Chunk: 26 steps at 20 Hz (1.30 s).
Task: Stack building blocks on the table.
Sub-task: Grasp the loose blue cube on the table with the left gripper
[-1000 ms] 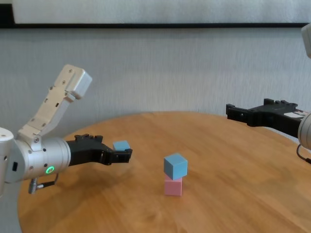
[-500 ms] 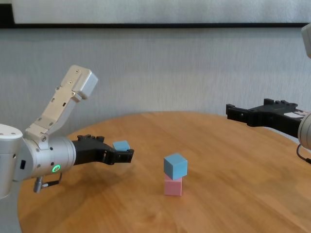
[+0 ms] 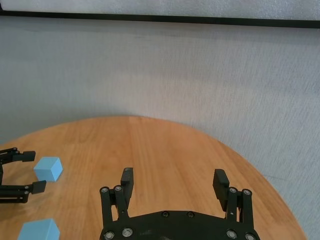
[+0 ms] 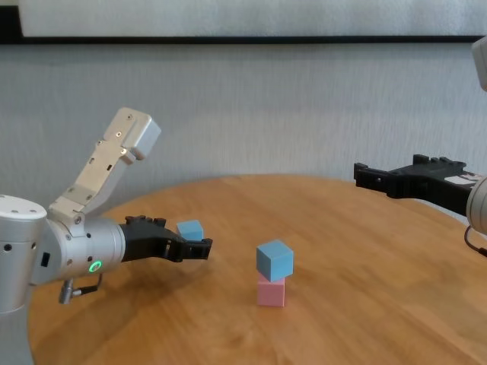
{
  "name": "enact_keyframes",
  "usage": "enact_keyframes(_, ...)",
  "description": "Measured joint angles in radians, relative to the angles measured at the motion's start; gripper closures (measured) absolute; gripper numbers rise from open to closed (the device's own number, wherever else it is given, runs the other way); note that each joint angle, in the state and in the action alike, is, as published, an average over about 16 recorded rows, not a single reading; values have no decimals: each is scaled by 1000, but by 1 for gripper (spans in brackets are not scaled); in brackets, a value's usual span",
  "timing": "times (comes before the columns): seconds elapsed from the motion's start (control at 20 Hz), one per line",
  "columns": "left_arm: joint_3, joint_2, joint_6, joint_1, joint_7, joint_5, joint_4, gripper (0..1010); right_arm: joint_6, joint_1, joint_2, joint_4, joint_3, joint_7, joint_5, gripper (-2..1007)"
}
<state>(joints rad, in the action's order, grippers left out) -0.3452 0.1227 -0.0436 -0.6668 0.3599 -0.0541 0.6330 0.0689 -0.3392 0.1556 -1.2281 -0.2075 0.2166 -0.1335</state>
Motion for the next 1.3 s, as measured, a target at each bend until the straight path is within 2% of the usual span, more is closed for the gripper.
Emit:
enact_keyframes(0.6,12,-30,-60,-60,4,19,-129,10,0,0,0,0,0,0,0,0)
enact_keyframes(1.15,33,-59,-145,-124,5,30,-271,10,0,0,0,0,0,0,0,0)
enact_keyframes(1.3,40,-70,-177,-153,5,35,-331,10,0,0,0,0,0,0,0,0)
